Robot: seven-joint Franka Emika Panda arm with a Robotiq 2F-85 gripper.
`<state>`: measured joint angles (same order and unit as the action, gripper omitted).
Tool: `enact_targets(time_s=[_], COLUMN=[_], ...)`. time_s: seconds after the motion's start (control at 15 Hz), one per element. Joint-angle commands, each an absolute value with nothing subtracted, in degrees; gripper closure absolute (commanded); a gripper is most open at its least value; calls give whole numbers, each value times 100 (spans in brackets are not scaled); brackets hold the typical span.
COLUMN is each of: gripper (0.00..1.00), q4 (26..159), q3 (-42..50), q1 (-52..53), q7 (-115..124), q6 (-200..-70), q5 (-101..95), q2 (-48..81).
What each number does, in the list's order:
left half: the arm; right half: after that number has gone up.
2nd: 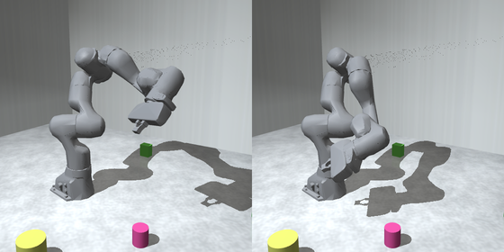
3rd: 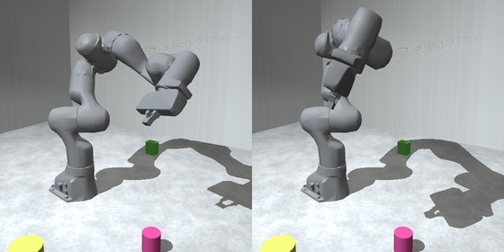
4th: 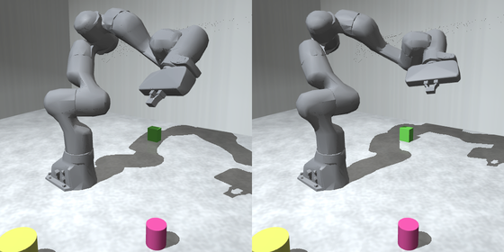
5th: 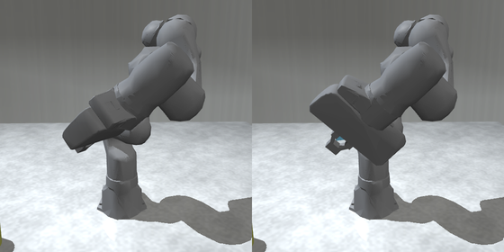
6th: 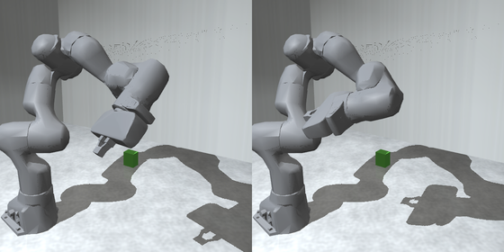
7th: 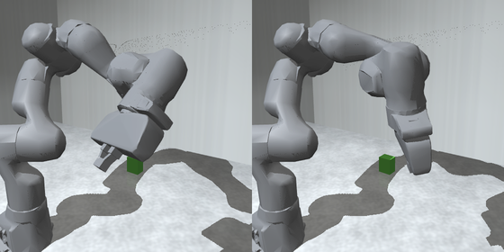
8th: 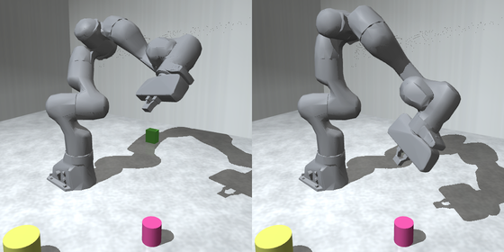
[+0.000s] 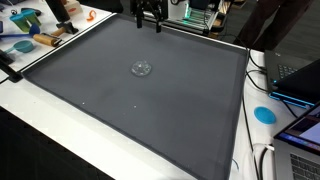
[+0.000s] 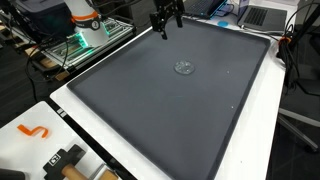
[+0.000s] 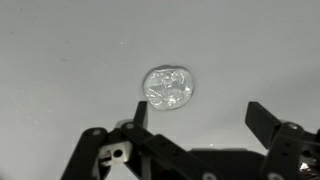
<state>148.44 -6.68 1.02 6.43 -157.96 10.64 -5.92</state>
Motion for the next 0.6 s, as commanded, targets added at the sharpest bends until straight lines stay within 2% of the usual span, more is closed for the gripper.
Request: enact_targets(time_s=[0.0,0.53], gripper=[0,0], q4=[14730,14084], q3=[-662,-784], q1=[187,277], q7=[947,1198], q6=[-15072,-13993], q5=[497,-375], q2=[-865,-806])
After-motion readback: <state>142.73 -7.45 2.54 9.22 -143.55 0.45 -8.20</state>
